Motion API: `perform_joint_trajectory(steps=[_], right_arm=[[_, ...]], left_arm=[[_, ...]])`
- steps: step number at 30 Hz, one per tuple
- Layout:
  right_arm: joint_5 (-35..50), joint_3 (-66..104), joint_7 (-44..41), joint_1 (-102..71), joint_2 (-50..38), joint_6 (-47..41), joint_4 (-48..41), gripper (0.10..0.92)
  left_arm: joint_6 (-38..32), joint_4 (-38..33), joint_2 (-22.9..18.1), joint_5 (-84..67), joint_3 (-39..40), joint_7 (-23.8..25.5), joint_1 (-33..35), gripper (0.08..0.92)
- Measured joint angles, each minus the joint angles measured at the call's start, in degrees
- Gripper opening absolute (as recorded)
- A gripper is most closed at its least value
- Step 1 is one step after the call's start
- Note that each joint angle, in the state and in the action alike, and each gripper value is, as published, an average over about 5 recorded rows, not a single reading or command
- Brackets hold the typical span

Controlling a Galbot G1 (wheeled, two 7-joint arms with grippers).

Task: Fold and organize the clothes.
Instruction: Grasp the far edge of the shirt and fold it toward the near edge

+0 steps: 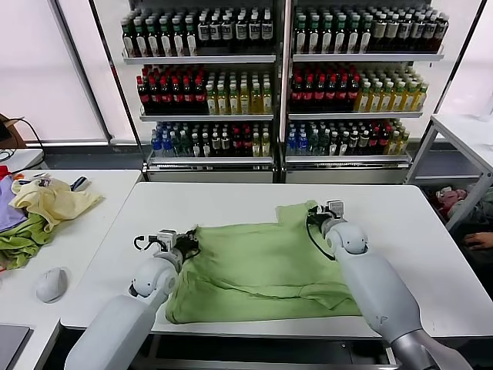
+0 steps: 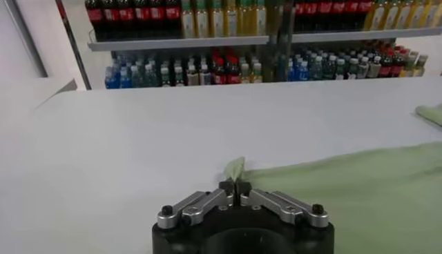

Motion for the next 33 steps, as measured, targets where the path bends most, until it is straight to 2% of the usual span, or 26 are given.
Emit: perform_joint_trajectory(steps=[23,33], right_arm=[[1.65,13.49,0.03,-22.47,-8.92,-0.72,31.38,0.108],[1.08,20.54,0.27,-34.23,-9.81,-0.72,40.95,0.108]], left_arm=[[-0.16,-21.02,6.01,-2.21,-5.54,-0.08,12.80,0.093],[1.13,-26.68,7.51,-0.84,-6.76,0.18,19.31,0.092]])
